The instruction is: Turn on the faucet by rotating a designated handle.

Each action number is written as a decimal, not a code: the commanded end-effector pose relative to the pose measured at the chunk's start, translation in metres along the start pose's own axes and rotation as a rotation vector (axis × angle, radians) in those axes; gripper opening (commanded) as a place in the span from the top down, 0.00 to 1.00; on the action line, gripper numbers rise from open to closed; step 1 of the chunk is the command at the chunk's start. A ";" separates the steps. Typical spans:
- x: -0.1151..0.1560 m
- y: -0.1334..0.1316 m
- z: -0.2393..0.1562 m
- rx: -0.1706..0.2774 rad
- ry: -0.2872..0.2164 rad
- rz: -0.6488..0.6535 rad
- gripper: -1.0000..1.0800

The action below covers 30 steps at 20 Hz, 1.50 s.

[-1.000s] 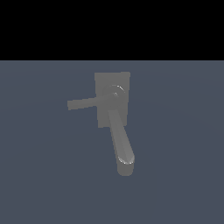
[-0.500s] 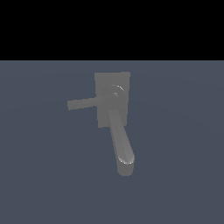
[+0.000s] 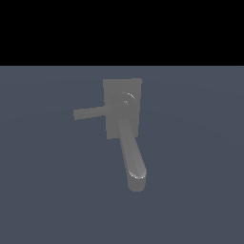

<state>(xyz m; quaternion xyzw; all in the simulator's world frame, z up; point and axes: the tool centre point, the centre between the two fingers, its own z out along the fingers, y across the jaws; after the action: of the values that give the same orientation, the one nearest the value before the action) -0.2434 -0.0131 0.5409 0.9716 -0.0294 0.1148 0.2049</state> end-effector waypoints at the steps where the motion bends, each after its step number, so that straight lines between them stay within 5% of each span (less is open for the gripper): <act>1: 0.003 0.003 -0.012 -0.098 0.051 0.019 1.00; 16: 0.023 -0.012 -0.098 -0.687 0.401 0.078 1.00; 30: 0.040 -0.095 -0.163 -1.193 0.747 -0.019 1.00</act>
<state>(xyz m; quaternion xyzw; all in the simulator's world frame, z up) -0.2312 0.1261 0.6587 0.6148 -0.0170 0.3937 0.6832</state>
